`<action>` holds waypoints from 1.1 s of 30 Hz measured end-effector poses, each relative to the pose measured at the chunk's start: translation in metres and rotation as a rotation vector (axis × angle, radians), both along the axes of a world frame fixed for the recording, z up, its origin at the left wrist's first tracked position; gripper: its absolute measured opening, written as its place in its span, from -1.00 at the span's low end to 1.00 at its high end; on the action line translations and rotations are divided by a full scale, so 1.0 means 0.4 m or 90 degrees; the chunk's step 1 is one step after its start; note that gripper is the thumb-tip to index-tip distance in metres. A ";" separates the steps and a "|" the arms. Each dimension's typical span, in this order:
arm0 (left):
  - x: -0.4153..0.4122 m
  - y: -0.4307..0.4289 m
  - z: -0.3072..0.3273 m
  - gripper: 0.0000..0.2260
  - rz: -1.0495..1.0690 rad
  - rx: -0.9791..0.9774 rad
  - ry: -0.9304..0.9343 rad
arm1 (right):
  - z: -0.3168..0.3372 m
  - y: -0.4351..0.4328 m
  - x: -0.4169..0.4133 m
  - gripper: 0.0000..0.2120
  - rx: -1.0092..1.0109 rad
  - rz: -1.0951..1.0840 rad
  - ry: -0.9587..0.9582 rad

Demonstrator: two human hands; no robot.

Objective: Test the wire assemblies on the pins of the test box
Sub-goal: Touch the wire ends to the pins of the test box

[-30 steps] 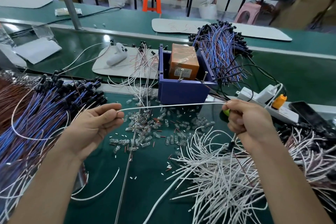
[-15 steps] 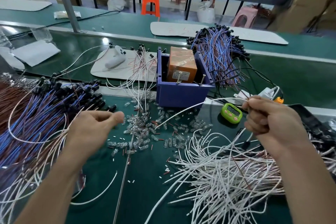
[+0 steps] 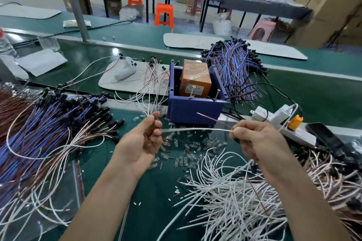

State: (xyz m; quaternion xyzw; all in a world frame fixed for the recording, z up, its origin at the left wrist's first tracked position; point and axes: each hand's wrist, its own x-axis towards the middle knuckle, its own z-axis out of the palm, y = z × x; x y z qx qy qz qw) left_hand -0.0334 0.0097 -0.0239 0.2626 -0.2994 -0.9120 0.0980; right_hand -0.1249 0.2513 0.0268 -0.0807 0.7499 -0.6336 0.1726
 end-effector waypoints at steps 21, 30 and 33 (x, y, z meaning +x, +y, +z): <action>0.001 -0.018 0.003 -0.78 0.106 -0.097 -0.062 | 0.011 -0.019 0.039 -0.81 0.310 0.036 0.256; 0.015 -0.068 0.035 -0.83 0.062 -0.143 0.012 | 0.046 -0.013 0.012 -0.76 0.151 -0.117 0.348; 0.009 -0.078 0.032 -0.81 0.066 -0.294 -0.060 | 0.053 -0.007 -0.013 -0.75 0.220 -0.104 0.420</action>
